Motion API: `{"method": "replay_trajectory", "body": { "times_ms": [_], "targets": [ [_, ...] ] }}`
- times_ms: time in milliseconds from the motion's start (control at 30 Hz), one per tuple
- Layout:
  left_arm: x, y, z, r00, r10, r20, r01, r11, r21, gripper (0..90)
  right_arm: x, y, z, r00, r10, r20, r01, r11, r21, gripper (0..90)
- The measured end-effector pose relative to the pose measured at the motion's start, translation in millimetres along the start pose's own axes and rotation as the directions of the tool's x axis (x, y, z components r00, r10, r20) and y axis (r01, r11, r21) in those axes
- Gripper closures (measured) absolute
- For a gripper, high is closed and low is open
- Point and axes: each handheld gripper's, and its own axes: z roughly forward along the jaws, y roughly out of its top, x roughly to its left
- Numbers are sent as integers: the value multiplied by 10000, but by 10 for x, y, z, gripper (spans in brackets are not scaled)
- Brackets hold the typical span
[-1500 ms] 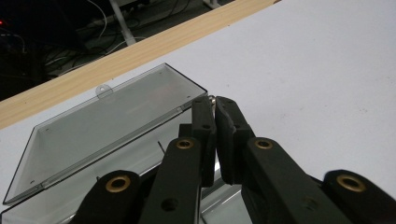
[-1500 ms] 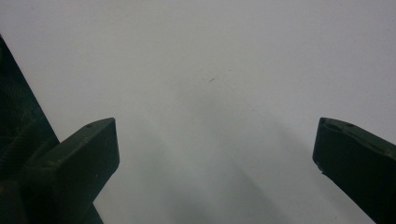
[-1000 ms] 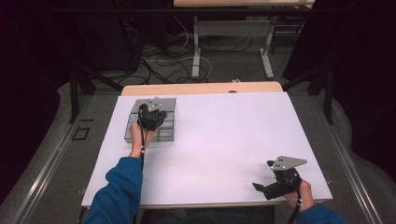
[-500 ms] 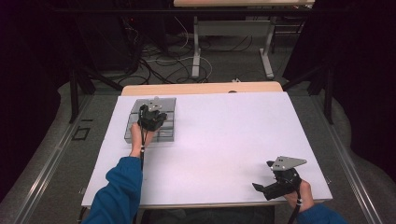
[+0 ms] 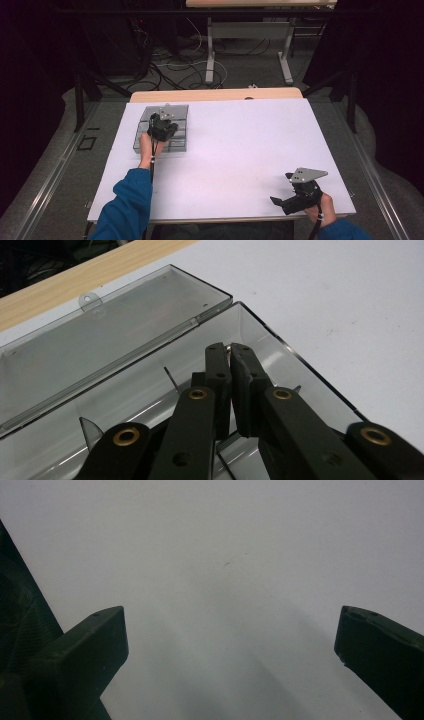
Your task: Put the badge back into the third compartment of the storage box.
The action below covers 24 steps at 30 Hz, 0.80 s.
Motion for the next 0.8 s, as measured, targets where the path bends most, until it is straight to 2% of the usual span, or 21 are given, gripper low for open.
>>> {"method": "replay_trajectory", "body": {
  "times_ms": [200,267,300,567,633,700,800],
  "targets": [
    [19,-14,3,9999,-155,-9,155,9994,297,874,2,0,4,10000,-17,-4,17,10000,7,4],
    [15,-18,12,9999,-123,-115,127,9994,332,874,5,-2,10,10000,-43,50,43,10000,-10,4],
    [15,-16,20,10000,-98,-16,98,9993,360,874,7,2,2,10000,-14,0,14,9999,134,5],
    [12,-28,43,9999,-101,-45,103,9980,618,873,8,1,6,10000,-46,-14,46,9999,95,4],
    [13,-31,57,9999,9,-153,0,9983,575,873,7,1,7,10000,-74,-38,75,9999,102,4],
    [2,-35,70,9999,-119,-89,124,9982,584,872,10,2,9,10000,-60,-3,60,9999,93,5],
    [-2,-36,81,9999,-91,-122,98,9984,552,871,10,2,10,10000,-57,1,57,9999,106,5]
  ]
}}
